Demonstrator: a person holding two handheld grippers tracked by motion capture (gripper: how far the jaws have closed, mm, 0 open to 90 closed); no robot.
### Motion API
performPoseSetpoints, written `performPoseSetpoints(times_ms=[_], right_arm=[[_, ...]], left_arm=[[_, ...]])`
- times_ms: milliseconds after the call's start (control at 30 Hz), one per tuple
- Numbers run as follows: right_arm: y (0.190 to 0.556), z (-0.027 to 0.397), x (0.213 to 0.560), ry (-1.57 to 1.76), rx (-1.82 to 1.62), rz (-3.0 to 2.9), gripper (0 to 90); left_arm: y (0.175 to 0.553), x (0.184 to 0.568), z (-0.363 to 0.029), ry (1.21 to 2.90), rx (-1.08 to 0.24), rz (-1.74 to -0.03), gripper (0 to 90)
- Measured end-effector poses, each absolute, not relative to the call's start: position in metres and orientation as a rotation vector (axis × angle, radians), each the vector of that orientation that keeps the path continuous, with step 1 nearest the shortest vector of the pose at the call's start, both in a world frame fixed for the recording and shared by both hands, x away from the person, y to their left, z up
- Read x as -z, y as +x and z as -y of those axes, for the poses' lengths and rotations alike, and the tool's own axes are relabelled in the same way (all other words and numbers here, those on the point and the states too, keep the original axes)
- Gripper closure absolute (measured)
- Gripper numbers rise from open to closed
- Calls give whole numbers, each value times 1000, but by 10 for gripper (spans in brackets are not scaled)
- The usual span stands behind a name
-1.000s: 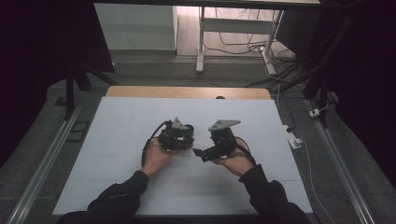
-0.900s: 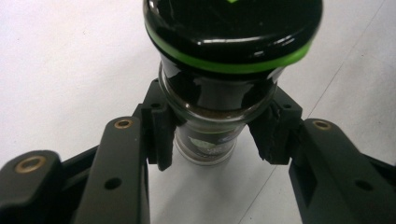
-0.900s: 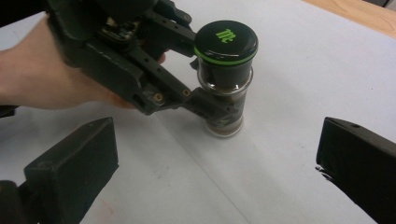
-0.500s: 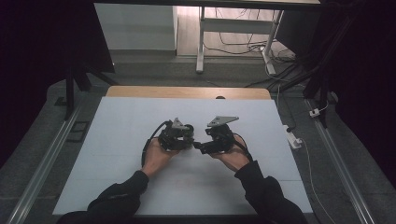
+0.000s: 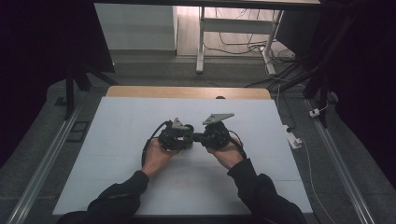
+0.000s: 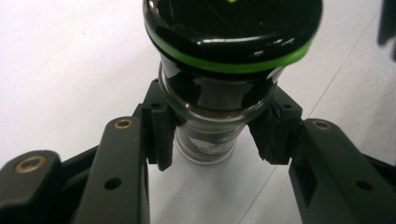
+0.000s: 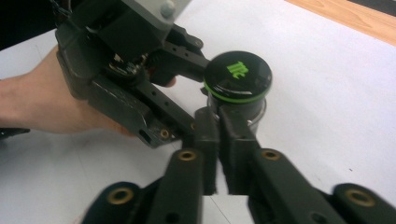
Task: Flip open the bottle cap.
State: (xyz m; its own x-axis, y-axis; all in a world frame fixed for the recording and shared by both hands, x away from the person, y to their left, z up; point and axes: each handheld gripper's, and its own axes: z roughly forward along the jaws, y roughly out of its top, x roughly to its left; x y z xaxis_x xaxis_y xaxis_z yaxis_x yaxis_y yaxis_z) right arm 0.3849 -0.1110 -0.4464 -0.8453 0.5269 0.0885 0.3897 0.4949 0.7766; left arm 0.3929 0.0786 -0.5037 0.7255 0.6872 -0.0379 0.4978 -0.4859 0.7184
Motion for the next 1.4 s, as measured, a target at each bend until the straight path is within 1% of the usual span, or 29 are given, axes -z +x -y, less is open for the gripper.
performPoseSetpoints(times_ms=[333, 833, 1400], right_arm=[[388, 97, 451, 812, -1252, -2614, 894], [392, 94, 453, 839, -1240, -2621, 895], [396, 97, 445, 859, -1281, -2560, 896]], left_arm=[[393, 503, -78, 2192, -329, -891, 537], [393, 503, -79, 2191, -329, -894, 539], [393, 503, -79, 2202, -334, -886, 539]])
